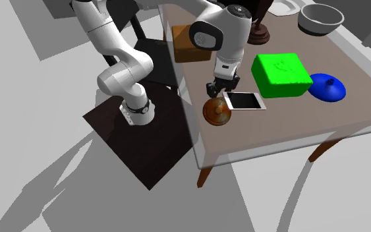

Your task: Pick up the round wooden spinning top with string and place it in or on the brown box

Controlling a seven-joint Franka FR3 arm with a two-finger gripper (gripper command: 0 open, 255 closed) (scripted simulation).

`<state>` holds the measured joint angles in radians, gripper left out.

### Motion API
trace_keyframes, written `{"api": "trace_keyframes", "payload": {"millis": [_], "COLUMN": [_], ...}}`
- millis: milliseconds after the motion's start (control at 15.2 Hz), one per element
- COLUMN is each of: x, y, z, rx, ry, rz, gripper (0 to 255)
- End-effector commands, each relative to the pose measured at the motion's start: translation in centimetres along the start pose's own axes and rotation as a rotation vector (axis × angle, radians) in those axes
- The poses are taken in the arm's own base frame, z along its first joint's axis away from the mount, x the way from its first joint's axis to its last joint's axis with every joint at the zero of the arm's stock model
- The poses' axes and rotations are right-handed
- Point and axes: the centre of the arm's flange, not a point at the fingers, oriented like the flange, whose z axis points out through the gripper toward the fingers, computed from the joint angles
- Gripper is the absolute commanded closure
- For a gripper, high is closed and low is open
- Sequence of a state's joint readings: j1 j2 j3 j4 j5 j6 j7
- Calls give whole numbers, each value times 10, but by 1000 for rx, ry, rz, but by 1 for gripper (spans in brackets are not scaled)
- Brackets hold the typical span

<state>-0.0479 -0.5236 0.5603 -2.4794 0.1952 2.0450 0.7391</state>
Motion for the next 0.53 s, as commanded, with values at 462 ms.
{"api": "trace_keyframes", "payload": {"millis": [462], "x": [1], "y": [1], "z": [-16], "rx": [0], "ry": [0], "rz": [0], "gripper": [255]}}
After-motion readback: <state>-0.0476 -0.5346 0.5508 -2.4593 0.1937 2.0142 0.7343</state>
